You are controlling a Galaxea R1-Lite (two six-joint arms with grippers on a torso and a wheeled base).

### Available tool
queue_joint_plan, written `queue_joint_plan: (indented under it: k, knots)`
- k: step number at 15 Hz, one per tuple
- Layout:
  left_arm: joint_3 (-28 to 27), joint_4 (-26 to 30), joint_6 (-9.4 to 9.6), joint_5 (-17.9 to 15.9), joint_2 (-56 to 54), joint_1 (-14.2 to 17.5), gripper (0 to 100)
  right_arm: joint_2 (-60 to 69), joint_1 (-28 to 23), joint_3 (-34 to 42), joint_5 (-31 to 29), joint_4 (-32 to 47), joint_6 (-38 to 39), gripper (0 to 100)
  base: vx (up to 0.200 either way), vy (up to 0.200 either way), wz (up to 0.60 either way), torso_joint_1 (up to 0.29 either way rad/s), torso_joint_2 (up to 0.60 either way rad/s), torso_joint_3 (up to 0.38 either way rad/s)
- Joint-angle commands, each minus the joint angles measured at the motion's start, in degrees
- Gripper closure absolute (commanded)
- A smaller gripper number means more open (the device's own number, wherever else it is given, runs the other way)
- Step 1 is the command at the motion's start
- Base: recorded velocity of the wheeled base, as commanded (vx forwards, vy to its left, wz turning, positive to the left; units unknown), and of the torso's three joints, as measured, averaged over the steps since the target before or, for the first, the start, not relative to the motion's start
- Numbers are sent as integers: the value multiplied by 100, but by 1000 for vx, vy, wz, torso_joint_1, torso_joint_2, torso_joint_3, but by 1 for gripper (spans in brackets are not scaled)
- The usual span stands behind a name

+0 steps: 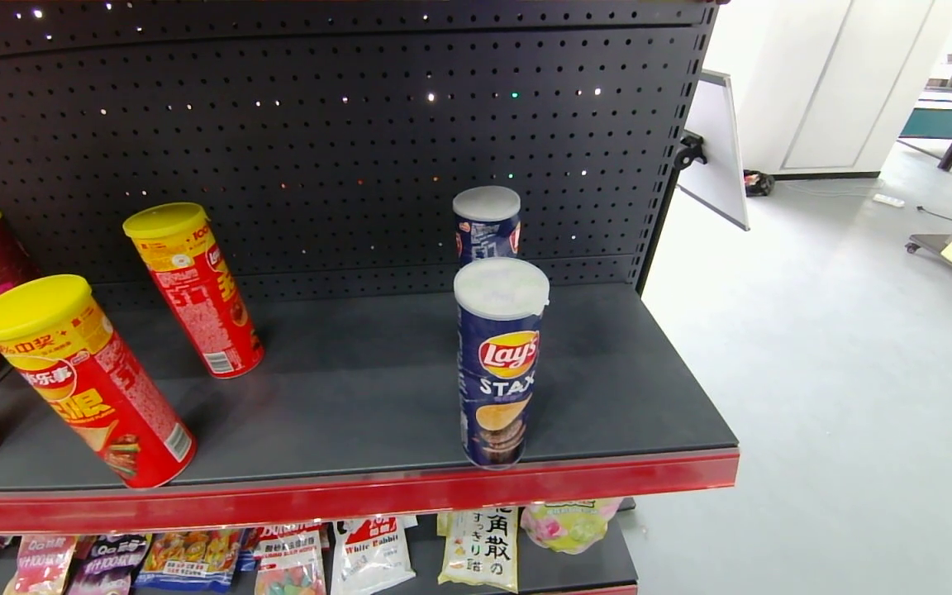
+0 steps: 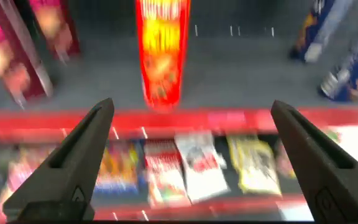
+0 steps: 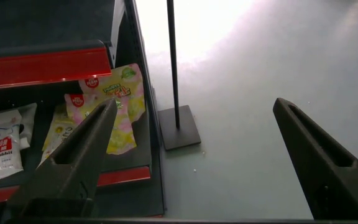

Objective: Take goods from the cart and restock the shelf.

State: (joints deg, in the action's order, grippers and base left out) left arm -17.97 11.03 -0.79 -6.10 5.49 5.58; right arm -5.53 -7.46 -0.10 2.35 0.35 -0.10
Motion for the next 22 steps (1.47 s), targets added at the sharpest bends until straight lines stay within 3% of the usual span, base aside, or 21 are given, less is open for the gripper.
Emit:
queue_joint_plan:
  k: [1, 2, 3, 4, 5, 7, 8, 9, 12, 19, 22]
  knots:
    - [505, -207, 176, 179, -12, 4, 0, -9, -1, 1, 2, 0, 1, 0, 0, 0, 0, 0, 0, 0]
    - [769, -163, 246, 513, -12, 4, 0, -9, -1, 1, 2, 0, -8, 0, 0, 0, 0, 0, 0, 0]
    - [1349, -365, 440, 970, -21, 4, 0, -9, -1, 1, 2, 0, -8, 0, 0, 0, 0, 0, 0, 0]
    - [1463, -620, 440, 1031, -12, 4, 0, -9, -1, 1, 2, 9, 1, 0, 0, 0, 0, 0, 0, 0]
    - [1577, -945, 360, 829, -12, -40, 0, -9, -1, 1, 2, 0, 1, 0, 0, 0, 0, 0, 0, 0]
    - [1797, -1174, 440, 276, -21, -40, 0, -9, -1, 1, 2, 0, 1, 0, 0, 0, 0, 0, 0, 0]
    - [1788, -1103, 413, 232, -21, -40, 0, -9, -1, 1, 11, 0, 1, 0, 0, 0, 0, 0, 0, 0]
    - [1788, -1094, 281, 267, -21, -40, 0, -9, -1, 1, 11, 0, 1, 0, 0, 0, 0, 0, 0, 0]
    - [1788, -1094, 132, 372, -21, -40, 0, -9, 8, 1, 37, 0, 1, 0, 0, 0, 0, 0, 0, 0]
    - [1797, -1103, 141, 486, -21, -40, 0, -9, -1, 1, 28, 0, 1, 0, 0, 0, 0, 0, 0, 0]
    - [1797, -1103, 132, 486, -21, -40, 0, -9, -1, 1, 28, 0, 1, 0, -200, 0, 0, 9, 2, 2]
